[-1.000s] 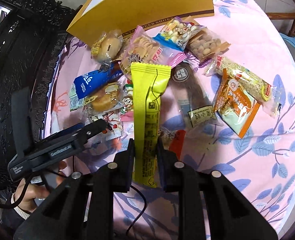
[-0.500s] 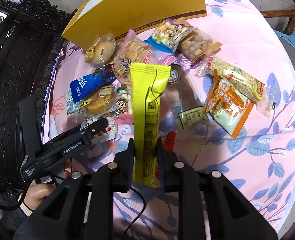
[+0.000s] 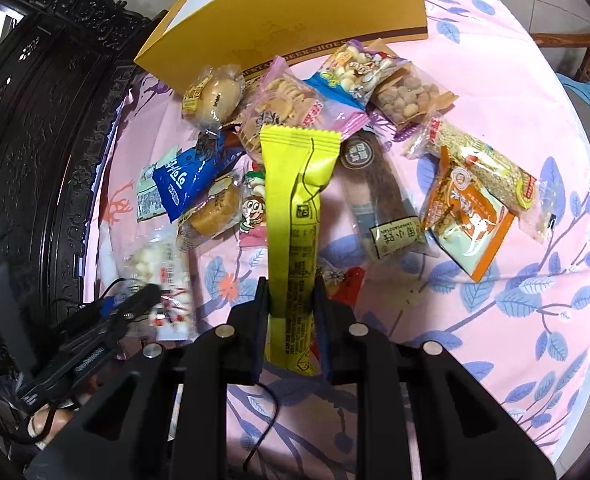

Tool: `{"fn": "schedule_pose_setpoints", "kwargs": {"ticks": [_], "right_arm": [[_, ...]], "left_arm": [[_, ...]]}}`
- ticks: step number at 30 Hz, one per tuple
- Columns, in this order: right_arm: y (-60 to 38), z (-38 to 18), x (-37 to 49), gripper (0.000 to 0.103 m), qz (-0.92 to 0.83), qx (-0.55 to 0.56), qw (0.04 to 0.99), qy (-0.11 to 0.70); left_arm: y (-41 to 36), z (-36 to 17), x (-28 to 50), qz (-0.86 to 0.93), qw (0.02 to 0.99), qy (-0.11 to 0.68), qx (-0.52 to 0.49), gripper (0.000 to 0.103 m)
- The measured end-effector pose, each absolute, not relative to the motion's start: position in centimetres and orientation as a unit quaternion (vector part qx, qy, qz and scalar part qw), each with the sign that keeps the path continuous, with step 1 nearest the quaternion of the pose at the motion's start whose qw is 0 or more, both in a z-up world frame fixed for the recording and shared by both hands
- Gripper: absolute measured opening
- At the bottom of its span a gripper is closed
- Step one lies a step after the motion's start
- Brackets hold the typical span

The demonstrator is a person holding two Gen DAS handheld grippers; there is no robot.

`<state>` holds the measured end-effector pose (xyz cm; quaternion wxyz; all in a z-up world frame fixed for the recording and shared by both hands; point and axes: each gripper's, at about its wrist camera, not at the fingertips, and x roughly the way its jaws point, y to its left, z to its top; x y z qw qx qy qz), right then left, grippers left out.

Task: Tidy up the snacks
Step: 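Grasp the clear bag of white round snacks with the left tool while the right lifts the yellow stick, then carry both snacks over the yellow box and open both tools inside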

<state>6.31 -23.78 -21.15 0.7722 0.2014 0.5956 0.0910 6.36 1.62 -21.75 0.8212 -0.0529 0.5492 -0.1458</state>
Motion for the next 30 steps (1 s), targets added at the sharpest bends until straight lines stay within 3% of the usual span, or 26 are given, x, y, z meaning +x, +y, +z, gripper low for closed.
{"fn": "schedule_pose_setpoints", "kwargs": {"ticks": [11, 20, 30], "right_arm": [[-23.4, -17.7, 8.2, 0.022, 0.099, 0.171, 0.807, 0.556], [-26.8, -10.1, 16.5, 0.022, 0.077, 0.174, 0.882, 0.430], [-27.9, -9.7, 25.9, 0.022, 0.061, 0.157, 0.914, 0.370]], "left_arm": [[1.4, -13.3, 8.6, -0.169, 0.876, 0.450, -0.045, 0.030], [-1.6, -6.7, 18.2, -0.194, 0.911, 0.354, -0.083, 0.030], [-6.4, -9.0, 29.0, -0.180, 0.917, 0.347, -0.077, 0.031]]}}
